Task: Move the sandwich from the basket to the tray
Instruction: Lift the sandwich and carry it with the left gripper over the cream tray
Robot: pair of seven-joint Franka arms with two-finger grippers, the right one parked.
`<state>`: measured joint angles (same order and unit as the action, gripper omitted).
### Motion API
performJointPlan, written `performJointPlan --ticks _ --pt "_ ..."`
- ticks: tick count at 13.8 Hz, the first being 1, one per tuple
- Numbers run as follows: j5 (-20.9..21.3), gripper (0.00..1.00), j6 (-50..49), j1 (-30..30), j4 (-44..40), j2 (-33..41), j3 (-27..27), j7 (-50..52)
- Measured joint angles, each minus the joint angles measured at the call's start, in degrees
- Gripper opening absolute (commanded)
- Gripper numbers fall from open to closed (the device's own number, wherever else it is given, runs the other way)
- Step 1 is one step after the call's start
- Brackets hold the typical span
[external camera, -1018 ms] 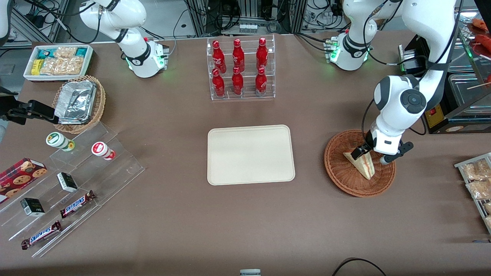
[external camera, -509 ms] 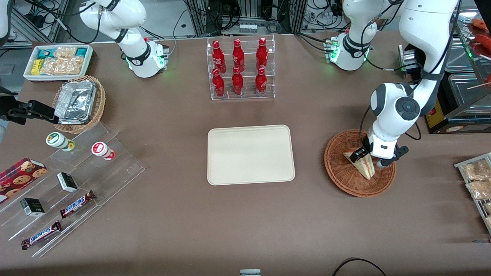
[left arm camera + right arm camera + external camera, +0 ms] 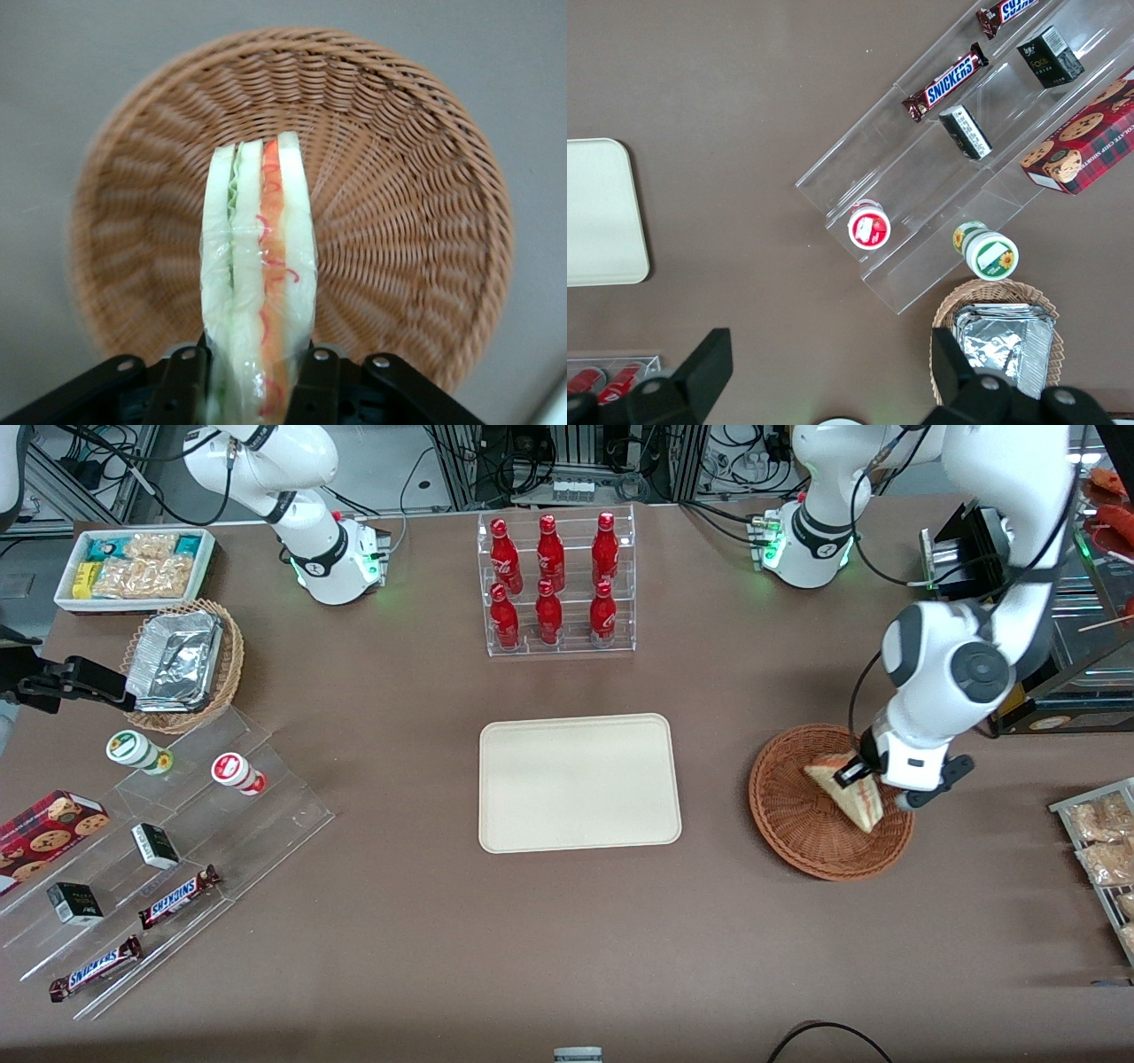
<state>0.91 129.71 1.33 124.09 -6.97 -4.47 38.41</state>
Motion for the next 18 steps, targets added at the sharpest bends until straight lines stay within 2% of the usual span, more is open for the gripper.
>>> performJointPlan --ticks 3,5,11,14,18 --pt "-1.1 0.0 -19.6 2.6 -14.0 3.4 -1.9 1.8" --pt "-3.6 0.0 -24.9 6.5 -21.4 1.7 -3.1 4.0" --pt "-4.6 0.0 -24.9 24.4 -34.3 -13.2 -3.8 8.4" --pt "-4.2 0.0 -20.4 30.0 -41.2 -22.4 -3.7 10.1" --pt "2.6 0.0 -12.2 35.0 -45.5 -32.2 -3.7 14.6"
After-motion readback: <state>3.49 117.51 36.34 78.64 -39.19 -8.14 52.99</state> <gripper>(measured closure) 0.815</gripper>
